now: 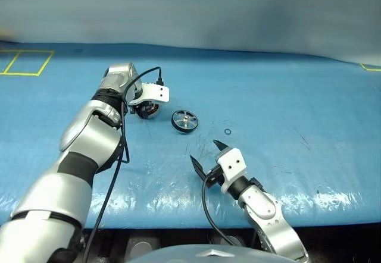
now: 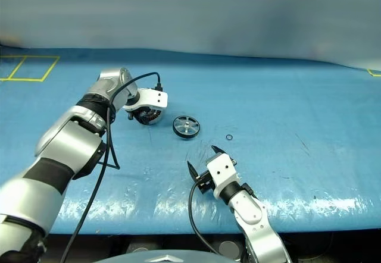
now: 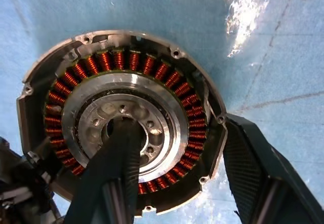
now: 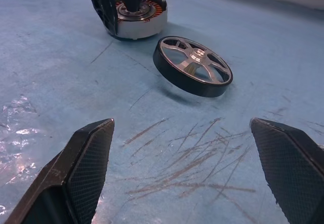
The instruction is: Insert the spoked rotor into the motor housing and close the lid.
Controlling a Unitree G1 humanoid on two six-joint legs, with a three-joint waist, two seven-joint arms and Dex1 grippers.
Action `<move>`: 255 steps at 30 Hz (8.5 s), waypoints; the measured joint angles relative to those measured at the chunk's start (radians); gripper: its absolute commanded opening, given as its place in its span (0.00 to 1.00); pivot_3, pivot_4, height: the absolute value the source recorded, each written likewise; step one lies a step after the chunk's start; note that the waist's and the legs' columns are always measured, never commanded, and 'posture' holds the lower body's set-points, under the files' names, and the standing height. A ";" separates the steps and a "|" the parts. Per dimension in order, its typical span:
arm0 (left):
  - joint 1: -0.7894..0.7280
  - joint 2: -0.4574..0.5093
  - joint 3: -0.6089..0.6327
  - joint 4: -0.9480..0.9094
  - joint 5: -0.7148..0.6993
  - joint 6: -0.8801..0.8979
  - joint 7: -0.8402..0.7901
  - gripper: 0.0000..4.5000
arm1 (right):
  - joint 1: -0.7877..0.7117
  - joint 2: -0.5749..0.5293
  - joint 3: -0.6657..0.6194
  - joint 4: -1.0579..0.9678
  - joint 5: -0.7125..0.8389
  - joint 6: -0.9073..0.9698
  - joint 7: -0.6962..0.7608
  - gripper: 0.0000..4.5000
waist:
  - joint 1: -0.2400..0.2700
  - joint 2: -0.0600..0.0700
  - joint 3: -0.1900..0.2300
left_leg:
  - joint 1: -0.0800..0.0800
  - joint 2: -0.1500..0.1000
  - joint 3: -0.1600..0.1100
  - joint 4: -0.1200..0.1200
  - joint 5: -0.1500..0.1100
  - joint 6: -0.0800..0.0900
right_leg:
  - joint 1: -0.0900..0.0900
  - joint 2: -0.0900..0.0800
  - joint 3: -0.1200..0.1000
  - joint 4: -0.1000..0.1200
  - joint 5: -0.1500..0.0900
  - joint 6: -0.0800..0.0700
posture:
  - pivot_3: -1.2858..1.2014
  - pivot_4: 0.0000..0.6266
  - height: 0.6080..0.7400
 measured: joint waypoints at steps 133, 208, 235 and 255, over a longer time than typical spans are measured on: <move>1.616 -0.180 0.642 -1.359 -0.876 -0.343 0.703 1.00 | -0.154 0.015 -0.075 0.056 0.027 0.433 -0.042 0.14 | -0.008 0.000 -0.029 | -0.002 0.003 0.007 -0.006 0.001 0.001 | -0.008 -0.002 0.003 -0.006 -0.001 -0.010 | 0.52 0.24 1.00; 1.722 -0.075 0.650 -1.553 -0.895 -0.070 0.670 1.00 | -0.329 0.019 0.143 -0.020 0.199 0.425 0.112 0.14 | 0.002 -0.002 -0.014 | -0.003 0.003 0.006 -0.006 -0.003 0.000 | -0.010 -0.001 0.001 -0.009 -0.005 -0.010 | 0.52 0.24 1.00; 1.789 -0.137 0.556 -1.572 -0.846 -0.190 0.721 1.00 | -0.567 0.280 0.184 0.454 0.059 0.288 0.006 0.14 | -0.003 0.000 -0.013 | -0.004 0.004 0.006 -0.007 -0.003 -0.001 | -0.010 -0.001 0.001 -0.009 -0.005 -0.011 | 0.52 0.24 1.00; 1.783 -0.135 0.548 -1.571 -0.848 -0.183 0.722 1.00 | -0.555 0.277 0.173 0.451 0.047 0.301 0.030 0.58 | -0.004 0.001 -0.012 | -0.004 0.004 0.006 -0.007 -0.003 -0.001 | -0.010 -0.001 0.001 -0.009 -0.005 -0.011 | 0.52 0.24 1.00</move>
